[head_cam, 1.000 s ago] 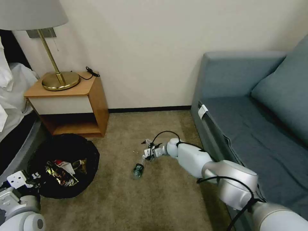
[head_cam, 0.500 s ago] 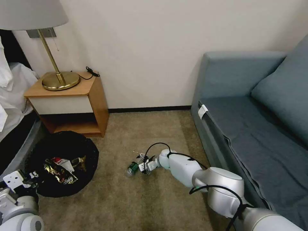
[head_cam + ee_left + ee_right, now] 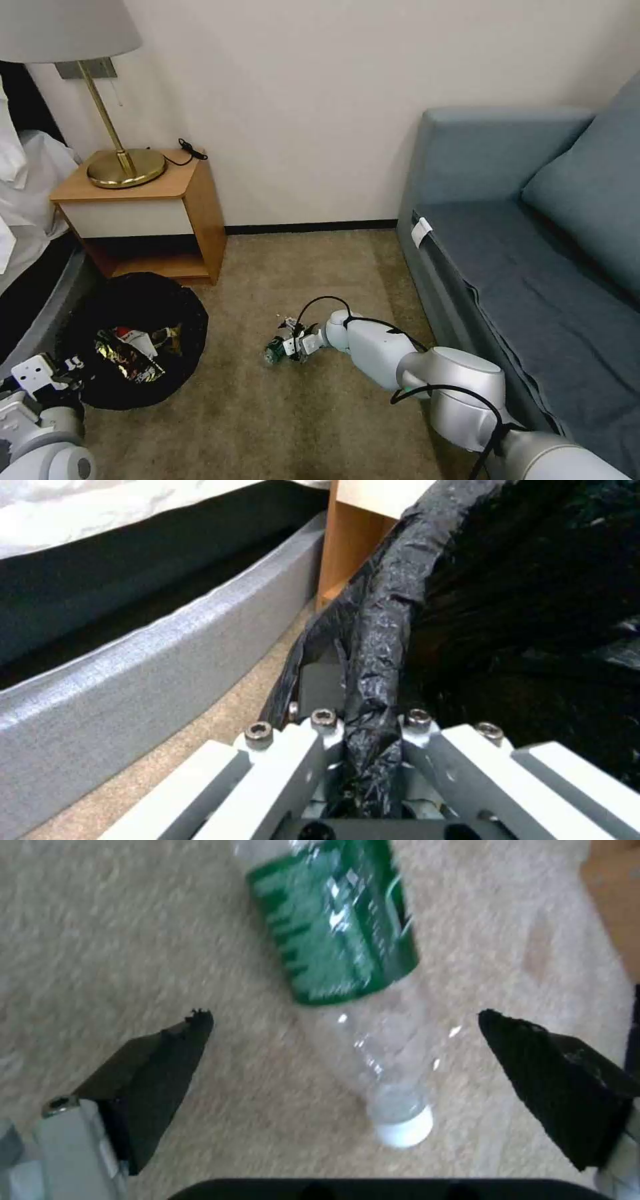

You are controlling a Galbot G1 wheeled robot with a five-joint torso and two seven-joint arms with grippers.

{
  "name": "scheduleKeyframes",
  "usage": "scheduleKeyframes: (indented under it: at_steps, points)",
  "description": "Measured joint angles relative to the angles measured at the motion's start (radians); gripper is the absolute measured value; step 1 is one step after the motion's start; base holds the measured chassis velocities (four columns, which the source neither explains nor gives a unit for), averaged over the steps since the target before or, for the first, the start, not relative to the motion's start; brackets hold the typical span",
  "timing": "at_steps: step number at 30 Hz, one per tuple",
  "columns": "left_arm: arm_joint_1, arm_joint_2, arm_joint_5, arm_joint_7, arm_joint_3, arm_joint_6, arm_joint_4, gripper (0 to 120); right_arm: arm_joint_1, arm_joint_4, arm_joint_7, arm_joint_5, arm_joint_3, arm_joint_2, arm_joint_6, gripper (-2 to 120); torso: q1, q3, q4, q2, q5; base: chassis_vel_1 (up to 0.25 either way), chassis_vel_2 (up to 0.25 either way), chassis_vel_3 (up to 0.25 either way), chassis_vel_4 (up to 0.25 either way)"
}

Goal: Pick up the trash bin, then pick up the garbage on the floor and place it into the trash bin.

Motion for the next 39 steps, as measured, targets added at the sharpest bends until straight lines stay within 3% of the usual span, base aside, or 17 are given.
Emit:
scheduleKeyframes:
  at_steps: [10, 19, 39]
  points:
    - [0.002, -0.010, 0.010, 0.003, 0.006, -0.004, -0.005, 2, 0.005, -0.021, -0.006, 0.008, -0.006, -0.001, -0.032, 100, 0.000, 0.000, 0.0000, 0.000, -0.0001, 0.000, 0.000, 0.000, 0.000]
    - [0.002, -0.011, 0.013, 0.004, 0.009, -0.004, -0.010, 2, -0.005, -0.008, 0.077, 0.059, 0.014, -0.002, -0.061, 100, 0.000, 0.000, 0.0001, 0.000, -0.0001, 0.000, 0.000, 0.000, 0.000]
    - [0.023, -0.010, 0.021, 0.008, 0.010, -0.013, -0.041, 2, -0.035, 0.008, 0.081, 0.085, -0.021, -0.003, -0.081, 100, 0.000, 0.000, 0.0001, 0.000, -0.0001, 0.000, 0.000, 0.000, 0.000]
